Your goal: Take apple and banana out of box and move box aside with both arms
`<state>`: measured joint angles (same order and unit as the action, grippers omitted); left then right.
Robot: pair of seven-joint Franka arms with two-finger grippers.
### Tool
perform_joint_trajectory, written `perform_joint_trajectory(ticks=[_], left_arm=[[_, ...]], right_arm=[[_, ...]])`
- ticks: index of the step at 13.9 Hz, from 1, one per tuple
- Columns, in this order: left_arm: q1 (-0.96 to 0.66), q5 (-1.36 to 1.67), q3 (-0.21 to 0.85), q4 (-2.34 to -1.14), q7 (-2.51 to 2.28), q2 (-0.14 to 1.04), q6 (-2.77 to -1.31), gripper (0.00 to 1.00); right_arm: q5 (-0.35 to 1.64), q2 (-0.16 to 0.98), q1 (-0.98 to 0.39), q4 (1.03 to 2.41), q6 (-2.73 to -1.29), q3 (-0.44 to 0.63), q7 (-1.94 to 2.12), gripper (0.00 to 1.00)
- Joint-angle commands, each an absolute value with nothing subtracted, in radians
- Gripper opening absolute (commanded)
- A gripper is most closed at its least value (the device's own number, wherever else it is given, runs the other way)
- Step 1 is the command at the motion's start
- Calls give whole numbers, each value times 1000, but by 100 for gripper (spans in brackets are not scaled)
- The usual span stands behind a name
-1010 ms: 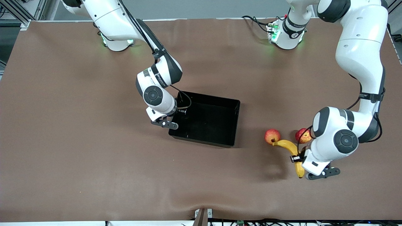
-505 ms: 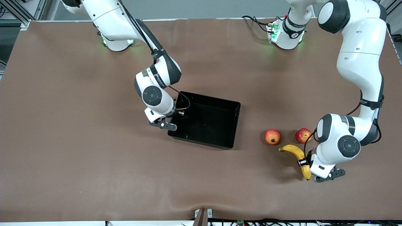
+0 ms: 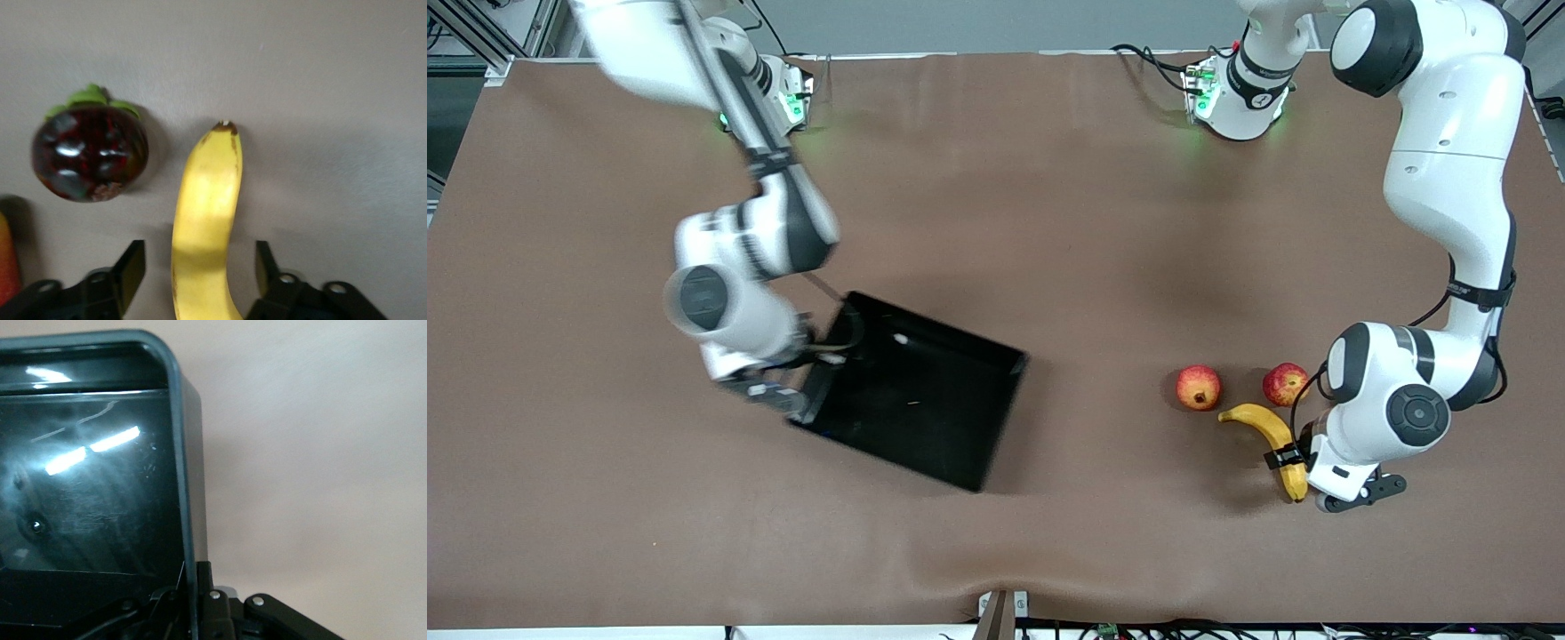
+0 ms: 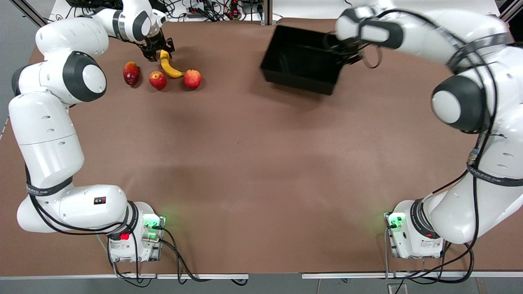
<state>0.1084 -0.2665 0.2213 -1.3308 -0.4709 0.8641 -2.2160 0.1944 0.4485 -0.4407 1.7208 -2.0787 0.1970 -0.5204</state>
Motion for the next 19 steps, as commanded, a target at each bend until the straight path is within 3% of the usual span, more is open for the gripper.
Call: perform_joint_trajectory(ticks=[1,4,8,14,15,16,17,19], left_arm=[[110,-268,224,-1355,-463,743,-2169,100],[112,-270,230,-1355,-428,617,-2102,100],[107,-253,244,-1356,-345,427,-1894,100],[109,-140,295,-1359,-247,244,-1666,100],[106,-106,293,-1373,-212,209,-1632,100],[104,-83,287,-1423,-212,155,-1618,100],[104,-52,281,-1493,-204,93,-1620,100],[69,-5,229,-1612,-202,-33,-1624,100]], right_arm=[[193,396,-263,1743,-2034,178,-343,0],[195,408,-74,1743,-2029,176,-88,0],[195,462,89,1744,-2066,176,200,0],[202,555,169,1744,-2166,176,342,0],[202,561,170,1744,-2160,176,341,20],[202,561,172,1744,-2157,176,341,91],[202,560,175,1743,-2152,176,338,100],[195,537,167,1724,-2148,178,336,100]])
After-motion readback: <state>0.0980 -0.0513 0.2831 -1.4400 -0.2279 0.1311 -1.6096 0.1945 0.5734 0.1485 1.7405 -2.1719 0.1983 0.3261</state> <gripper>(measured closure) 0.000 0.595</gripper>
